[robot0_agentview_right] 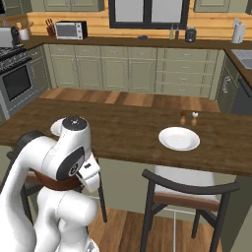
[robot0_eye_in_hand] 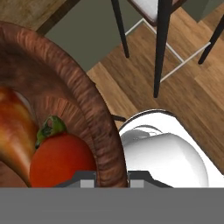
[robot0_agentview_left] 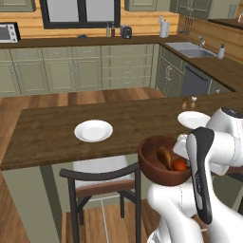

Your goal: Pick the chicken drumstick and tomato from their plates and place them in the bowl. Then put the bowl in the fridge.

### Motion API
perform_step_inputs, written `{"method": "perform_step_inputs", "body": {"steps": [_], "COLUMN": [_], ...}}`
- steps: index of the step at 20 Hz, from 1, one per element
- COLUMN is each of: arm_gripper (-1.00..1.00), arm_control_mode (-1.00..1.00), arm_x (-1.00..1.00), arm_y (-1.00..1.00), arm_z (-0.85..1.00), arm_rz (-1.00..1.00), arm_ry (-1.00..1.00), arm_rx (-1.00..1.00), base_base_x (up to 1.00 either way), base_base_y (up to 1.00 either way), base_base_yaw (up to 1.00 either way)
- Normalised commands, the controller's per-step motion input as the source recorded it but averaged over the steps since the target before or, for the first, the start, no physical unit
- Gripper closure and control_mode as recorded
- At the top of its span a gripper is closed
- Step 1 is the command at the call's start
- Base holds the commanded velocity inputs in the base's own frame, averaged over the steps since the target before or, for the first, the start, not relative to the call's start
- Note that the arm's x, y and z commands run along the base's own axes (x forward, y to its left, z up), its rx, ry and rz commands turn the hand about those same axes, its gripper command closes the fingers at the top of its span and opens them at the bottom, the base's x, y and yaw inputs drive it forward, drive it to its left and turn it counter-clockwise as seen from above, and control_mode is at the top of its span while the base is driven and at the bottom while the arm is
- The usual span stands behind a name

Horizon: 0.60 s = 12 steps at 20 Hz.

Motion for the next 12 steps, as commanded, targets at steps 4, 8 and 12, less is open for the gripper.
{"method": "perform_step_inputs", "body": {"steps": [4, 8, 12], "arm_gripper": [1.0, 1.0, 1.0], "arm_control_mode": [-1.0, -1.0, 1.0], "arm_x": [0.0, 0.0, -0.29], "arm_y": [0.0, 0.0, 0.1], "arm_z": [0.0, 0.0, 0.0], "arm_rz": [0.0, 0.0, 0.01], "arm_ry": [0.0, 0.0, -0.02], "arm_rx": [0.0, 0.0, 0.0], "base_base_x": [0.0, 0.0, -0.5], "base_base_y": [0.0, 0.0, 0.24], "base_base_yaw": [0.0, 0.0, 0.02]}}
